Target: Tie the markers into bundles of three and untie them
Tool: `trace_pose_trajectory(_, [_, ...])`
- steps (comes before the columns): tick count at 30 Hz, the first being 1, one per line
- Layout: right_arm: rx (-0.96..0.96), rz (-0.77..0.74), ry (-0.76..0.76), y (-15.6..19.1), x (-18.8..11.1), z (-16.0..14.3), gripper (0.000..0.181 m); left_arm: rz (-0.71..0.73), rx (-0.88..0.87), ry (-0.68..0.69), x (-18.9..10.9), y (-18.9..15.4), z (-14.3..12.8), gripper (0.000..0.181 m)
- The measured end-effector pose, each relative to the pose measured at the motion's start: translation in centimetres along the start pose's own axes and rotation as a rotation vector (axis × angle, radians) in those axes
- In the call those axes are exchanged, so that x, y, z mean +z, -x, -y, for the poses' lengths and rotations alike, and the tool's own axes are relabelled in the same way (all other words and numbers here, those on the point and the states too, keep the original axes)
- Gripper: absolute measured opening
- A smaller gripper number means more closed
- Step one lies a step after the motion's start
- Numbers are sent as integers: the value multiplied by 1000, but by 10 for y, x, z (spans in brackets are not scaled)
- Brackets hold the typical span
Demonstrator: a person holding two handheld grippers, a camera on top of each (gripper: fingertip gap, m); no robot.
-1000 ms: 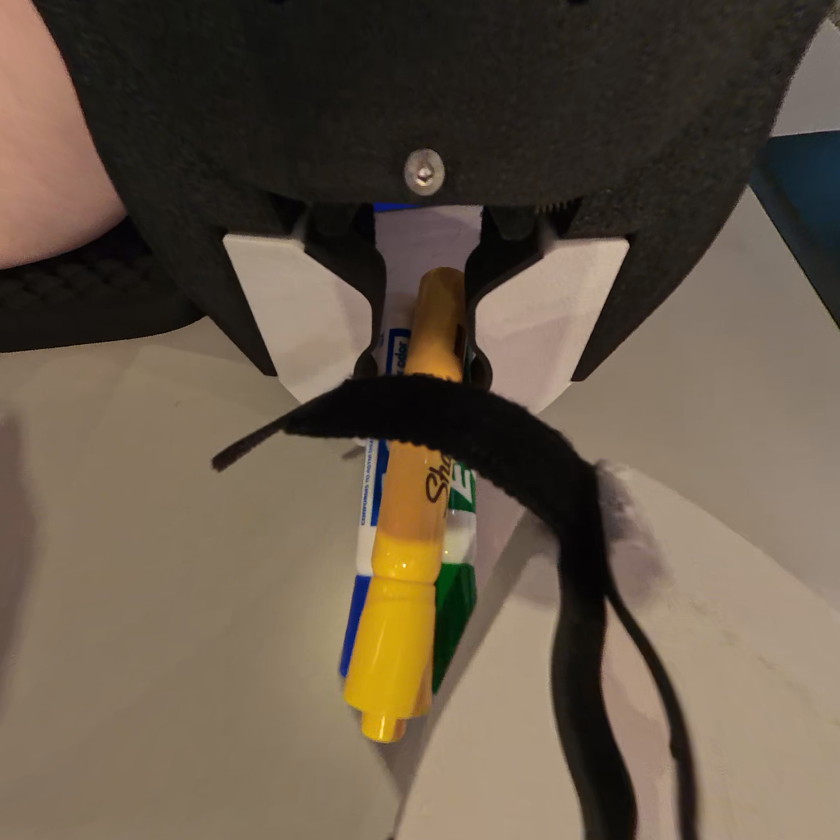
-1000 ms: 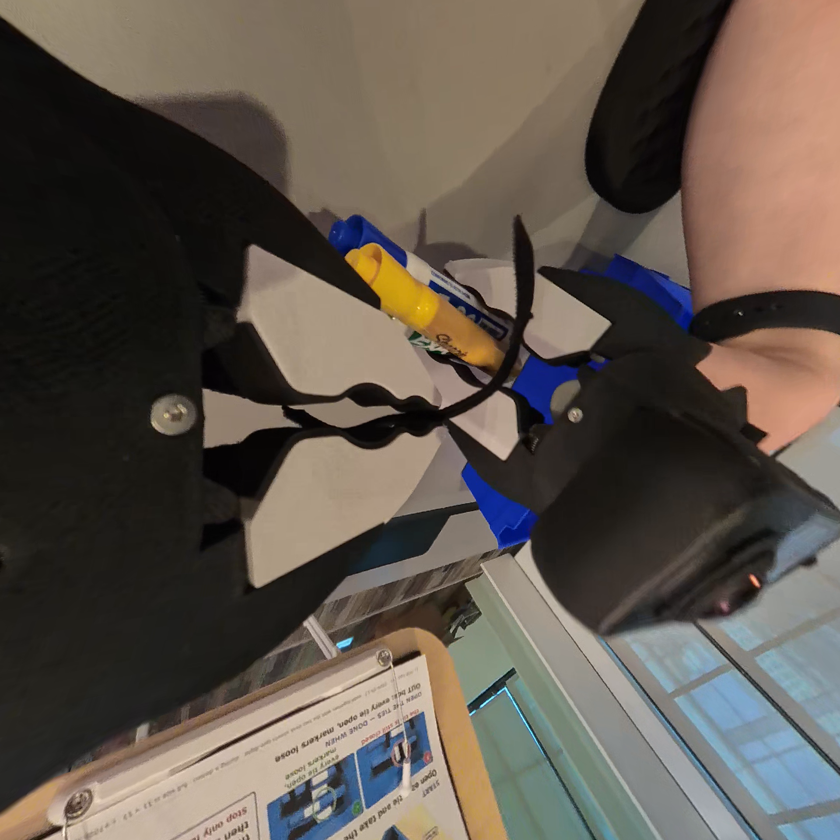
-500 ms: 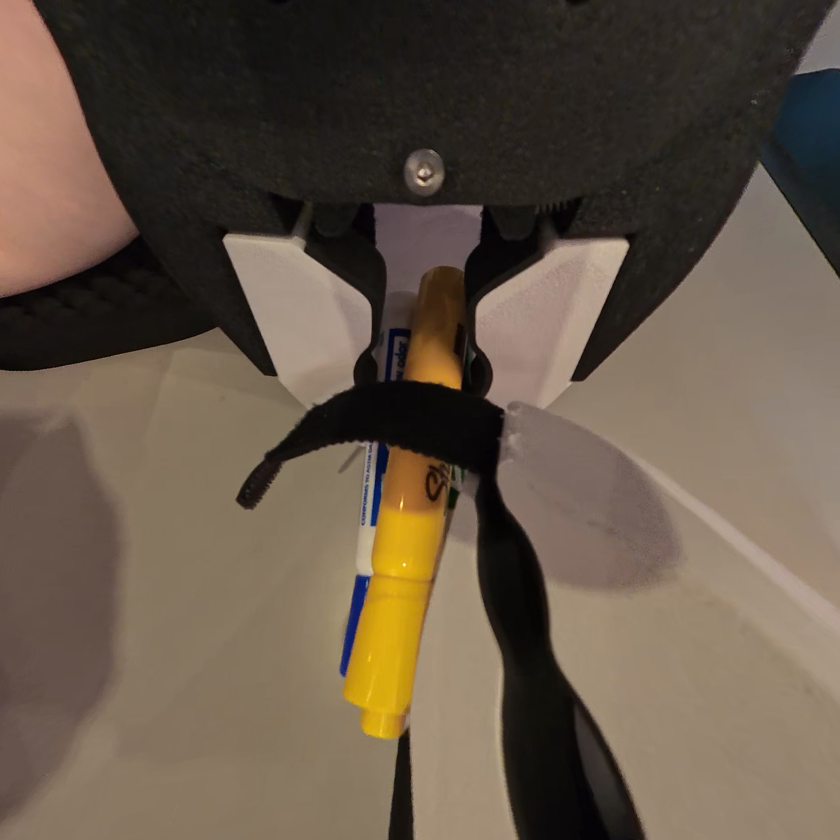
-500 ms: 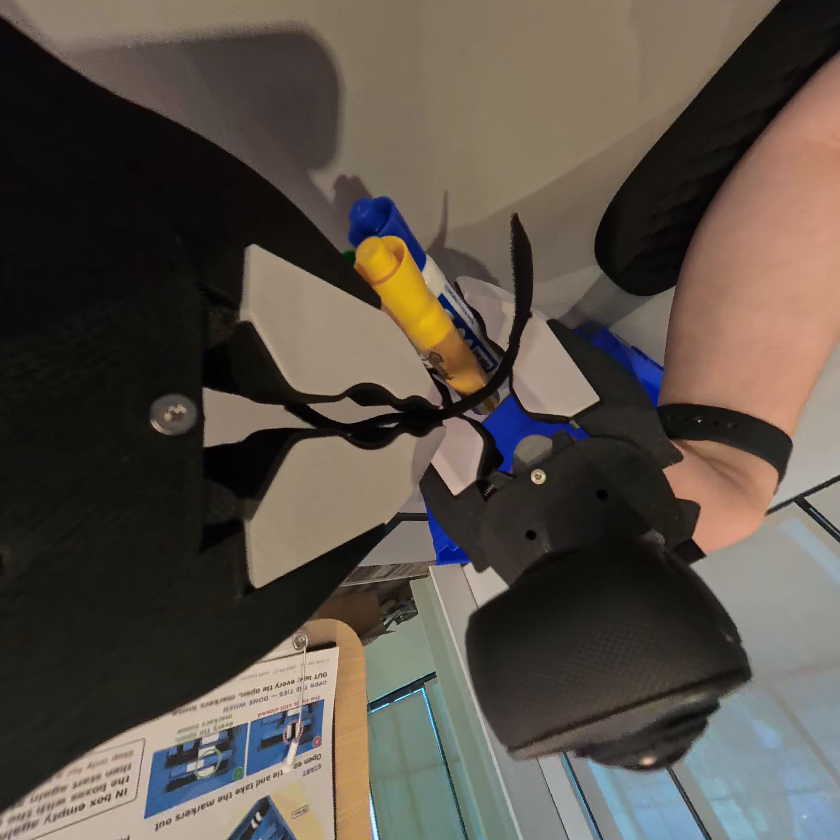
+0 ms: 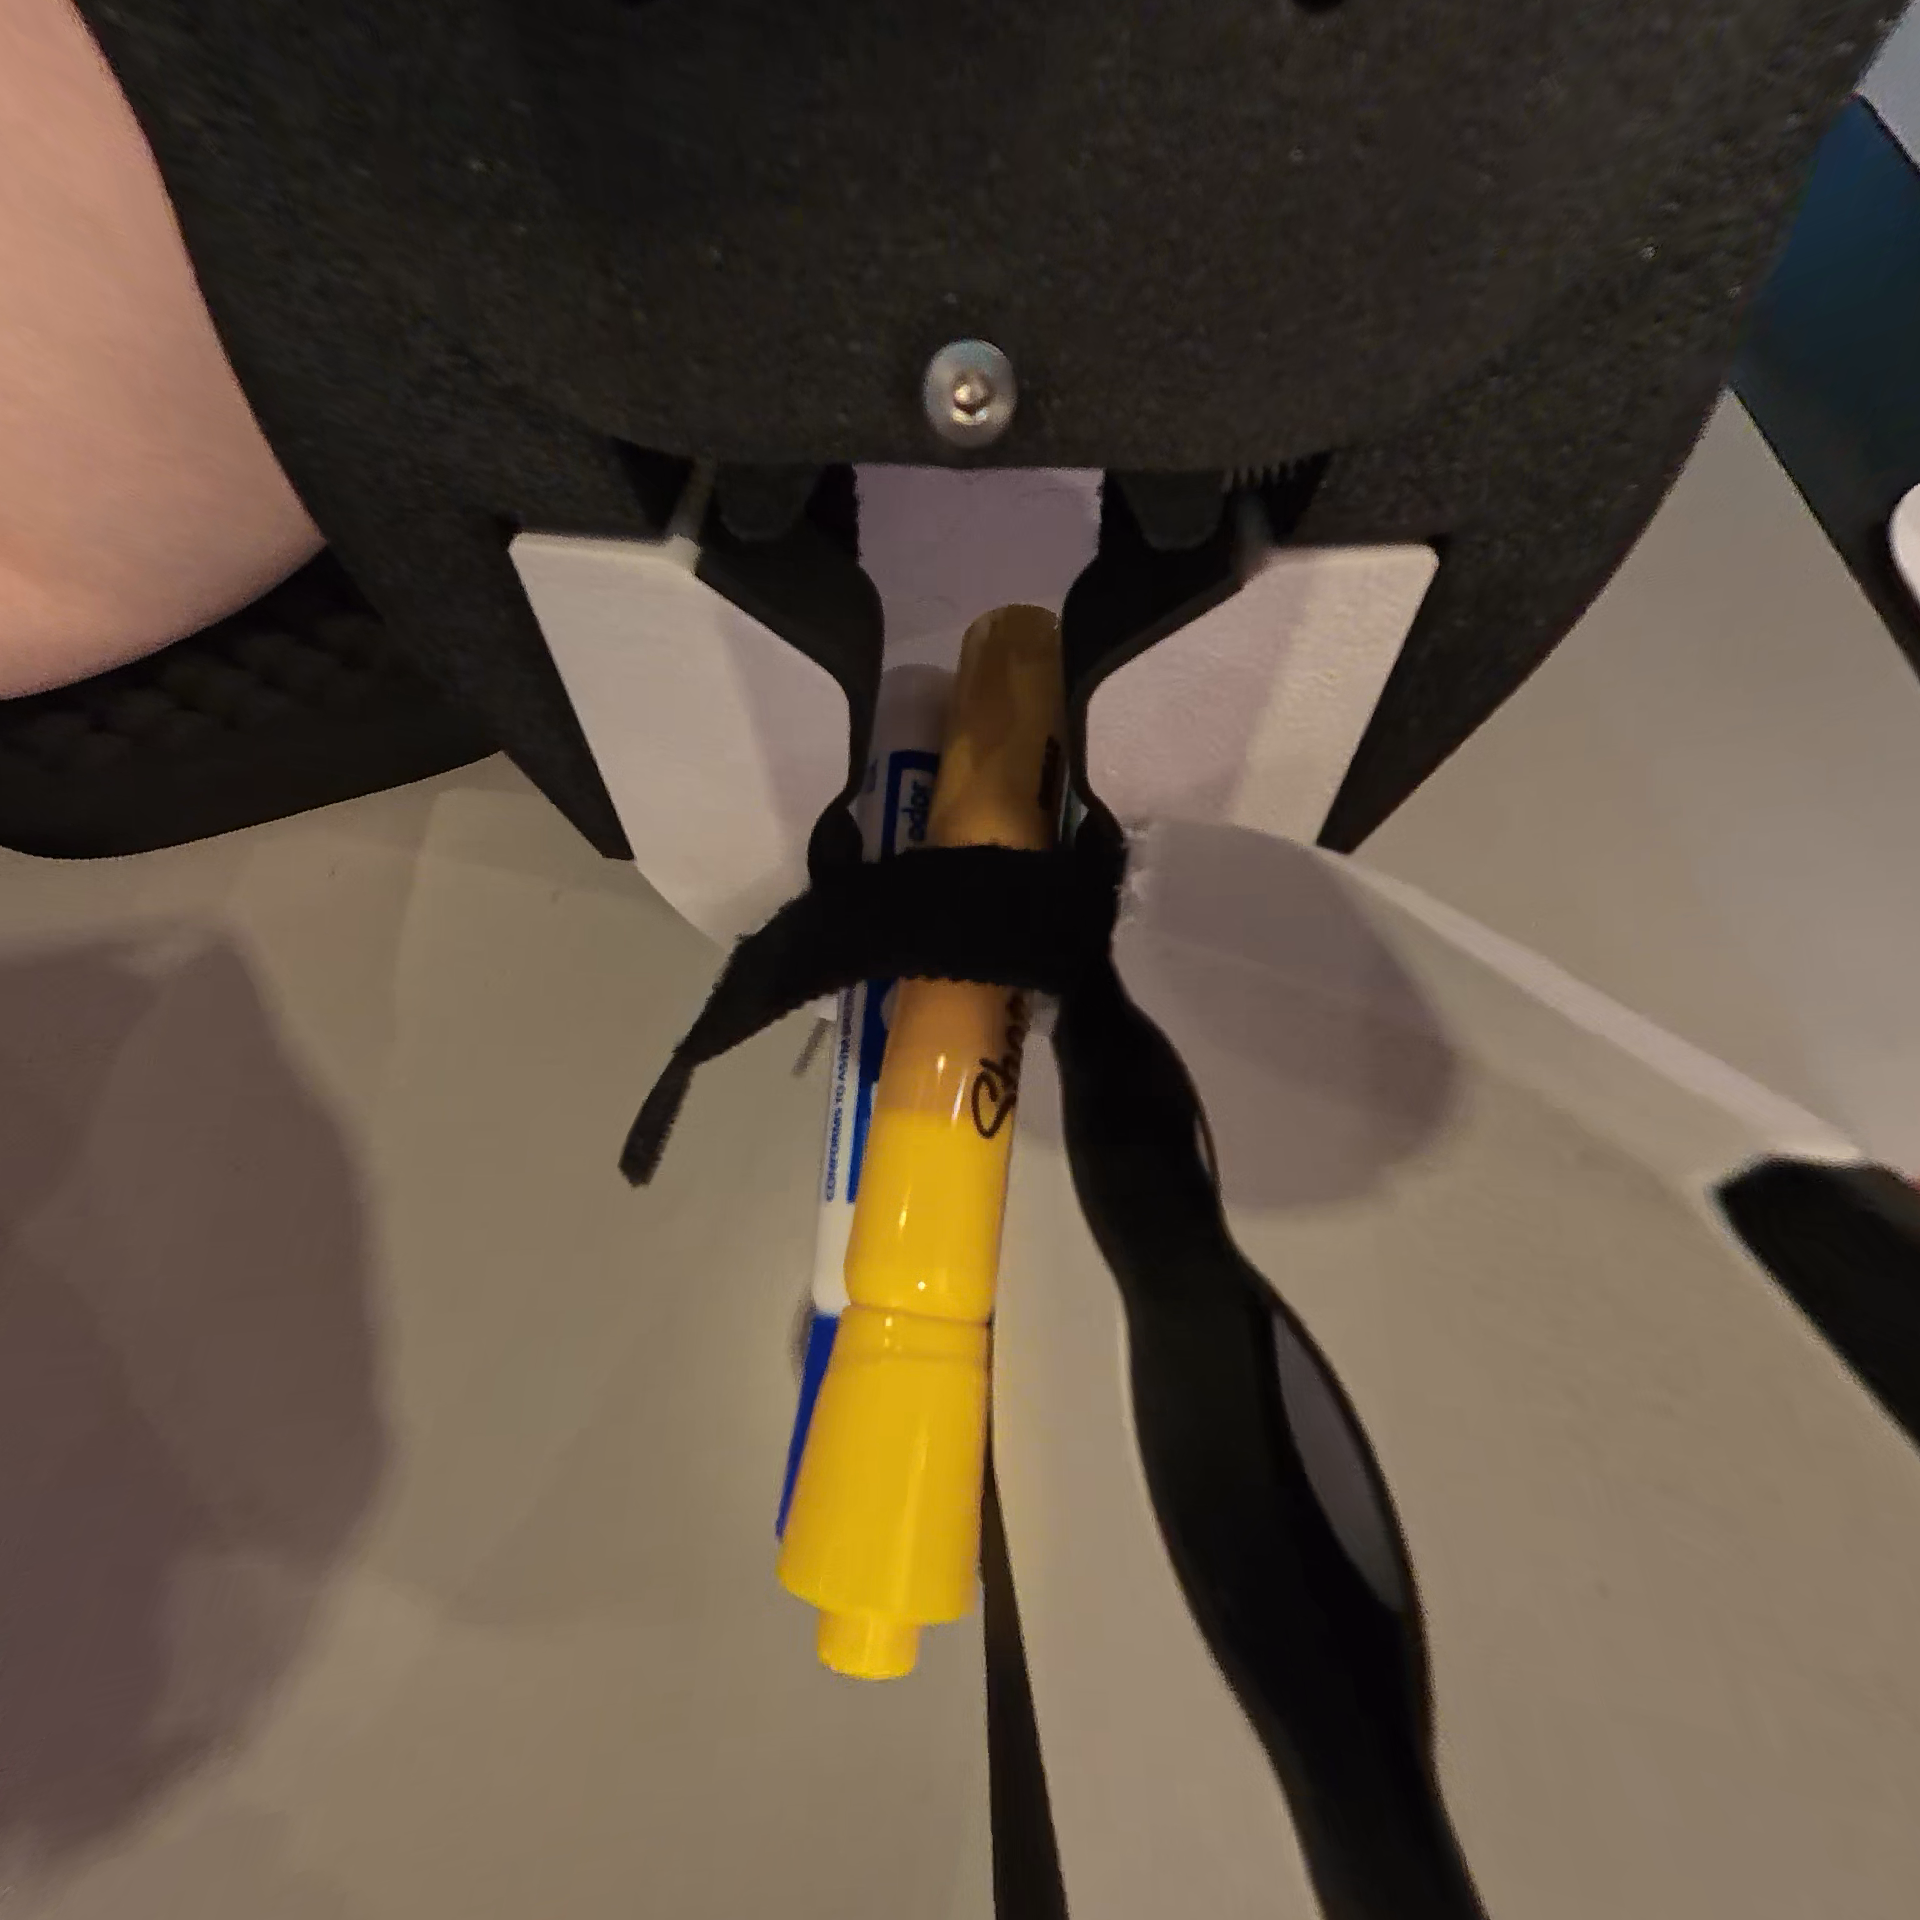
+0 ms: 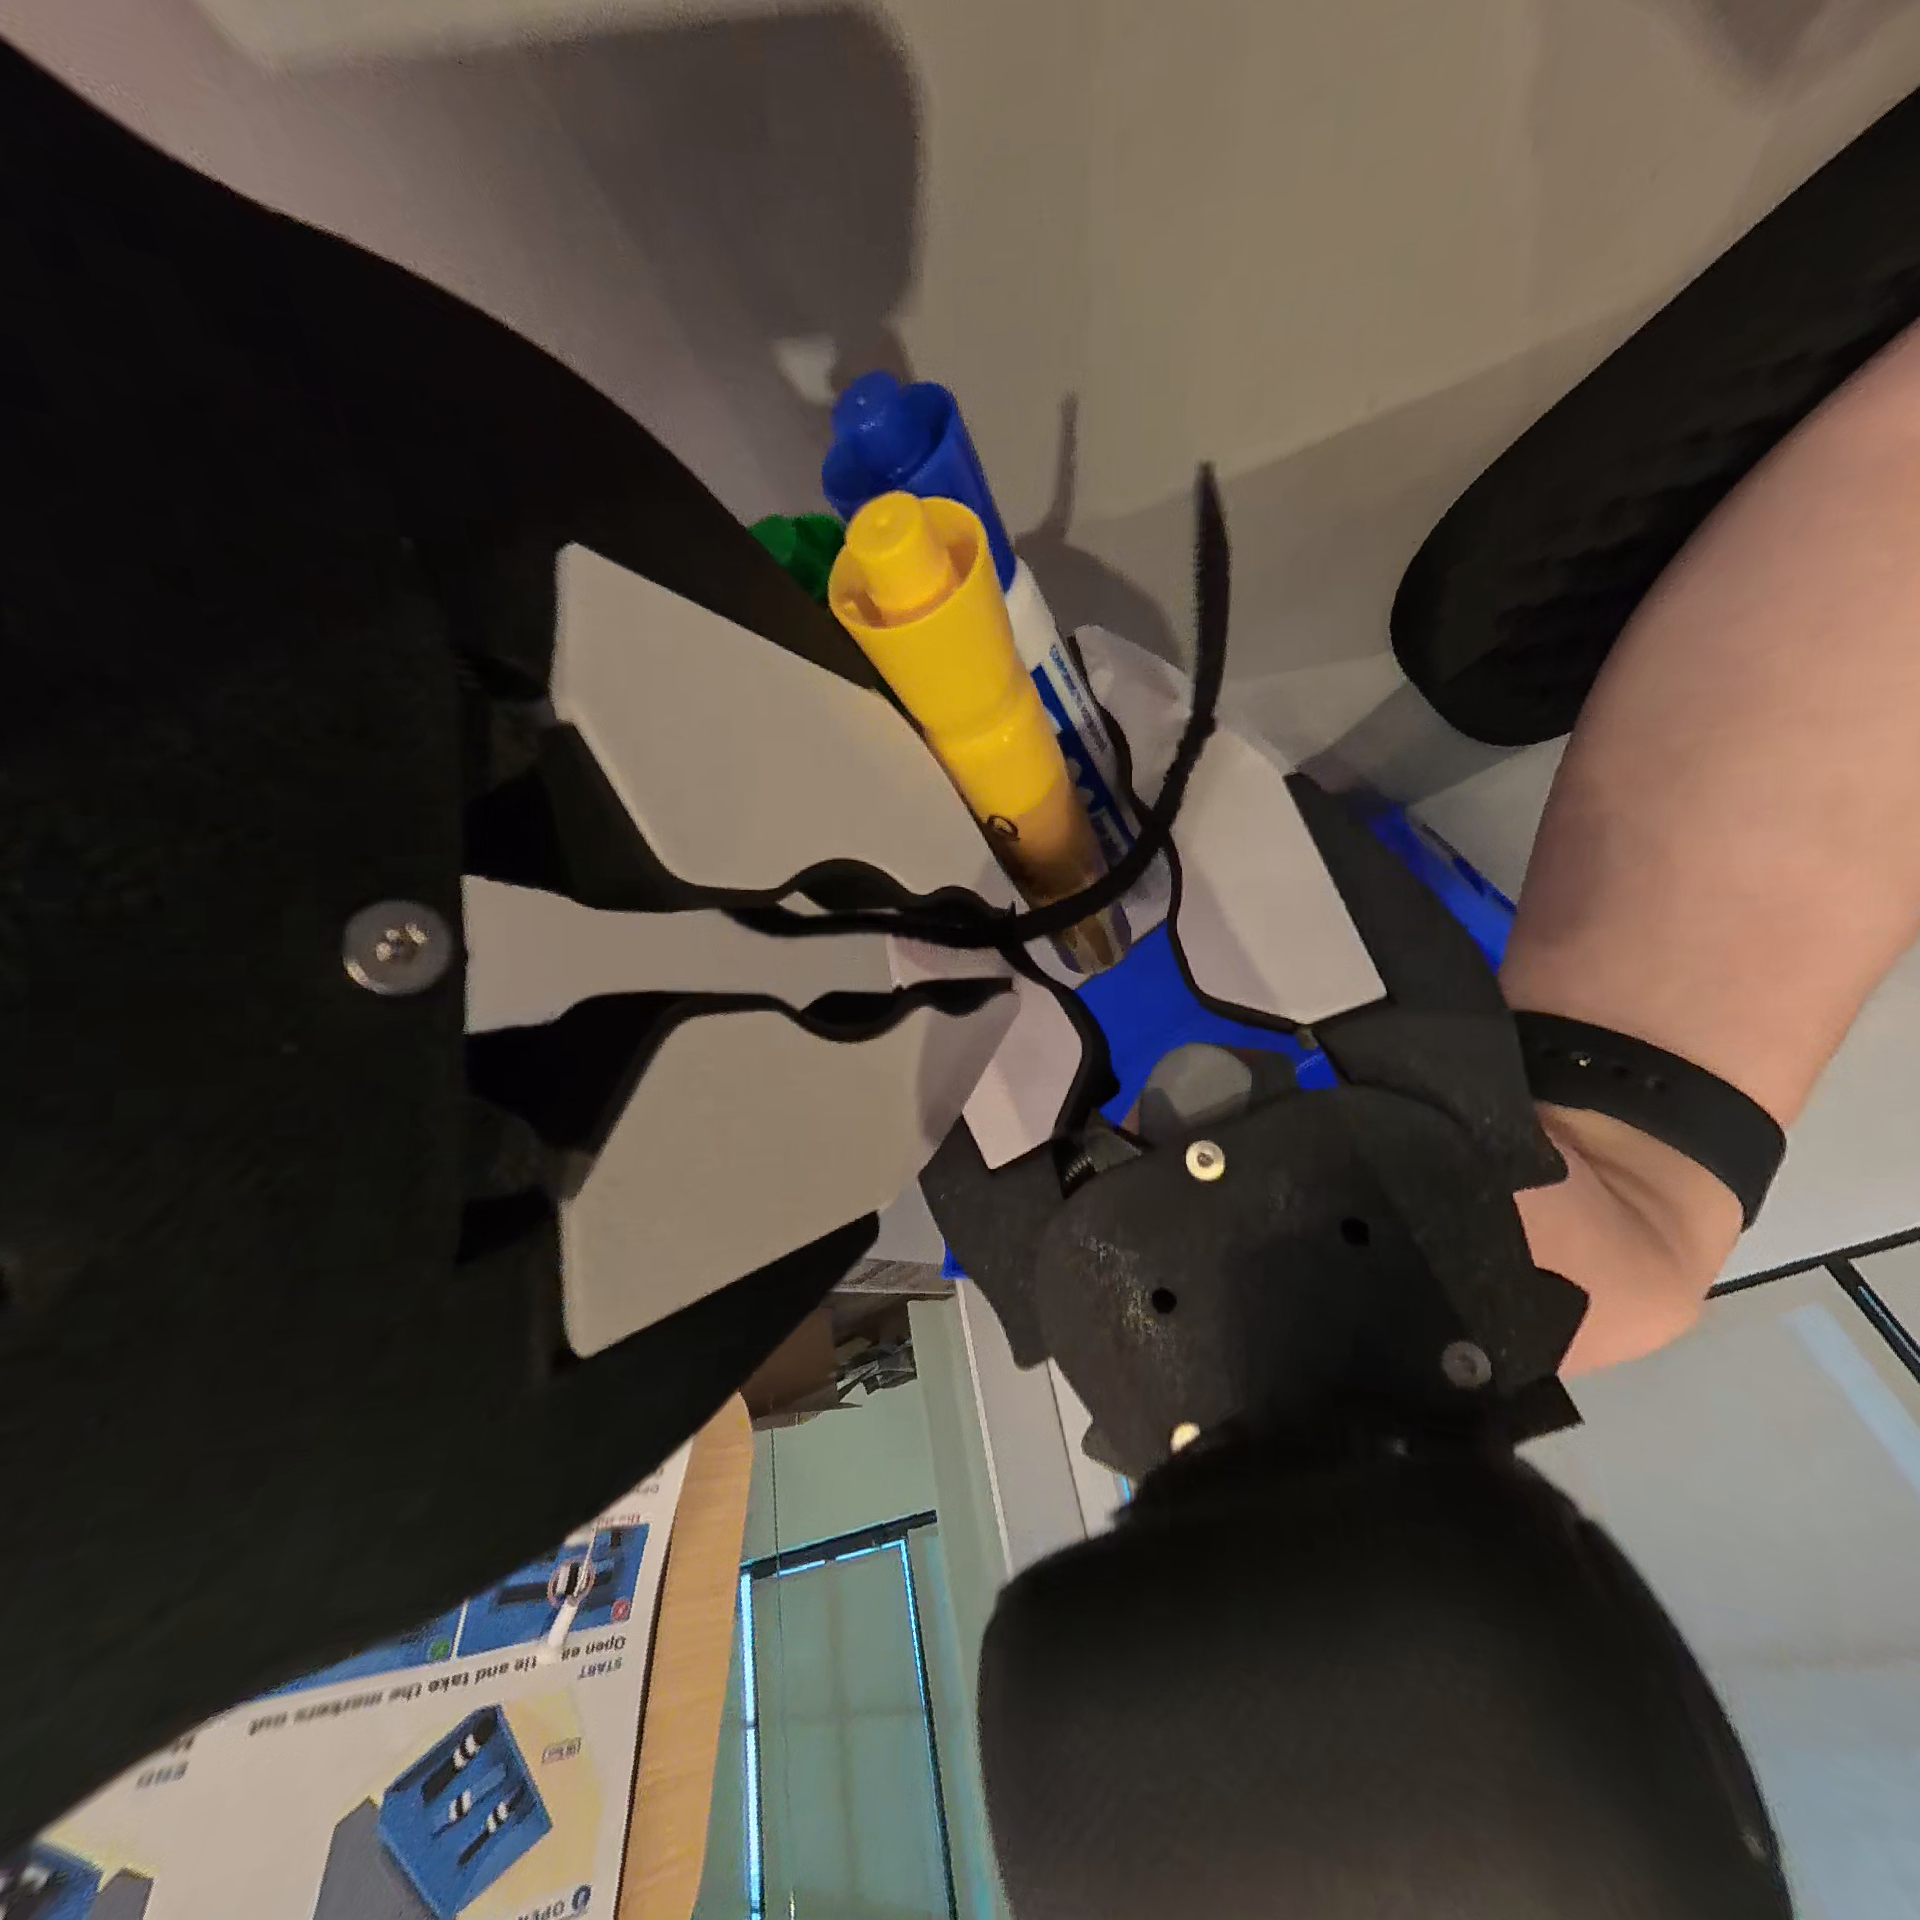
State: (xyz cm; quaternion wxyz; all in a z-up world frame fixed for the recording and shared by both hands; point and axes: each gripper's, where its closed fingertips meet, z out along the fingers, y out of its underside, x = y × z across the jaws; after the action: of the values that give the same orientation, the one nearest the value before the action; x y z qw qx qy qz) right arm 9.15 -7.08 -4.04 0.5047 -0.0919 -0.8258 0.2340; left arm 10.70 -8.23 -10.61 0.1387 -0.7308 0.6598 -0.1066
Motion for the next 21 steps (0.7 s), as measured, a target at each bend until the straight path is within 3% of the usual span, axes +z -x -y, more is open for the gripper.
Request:
trace_pose_trajectory(11, [-31,-20,3,-10,-12,7,15,21,22,-21,-7,-3,6,38])
trace_pose_trajectory(18, [-41,34,81,11,8,-11,18,52,-47,169,4,4,-23,38])
trace_pose_trajectory(21, [-68,34,119,15,15,-17,20,39,-46,184,7,2,-24,38])
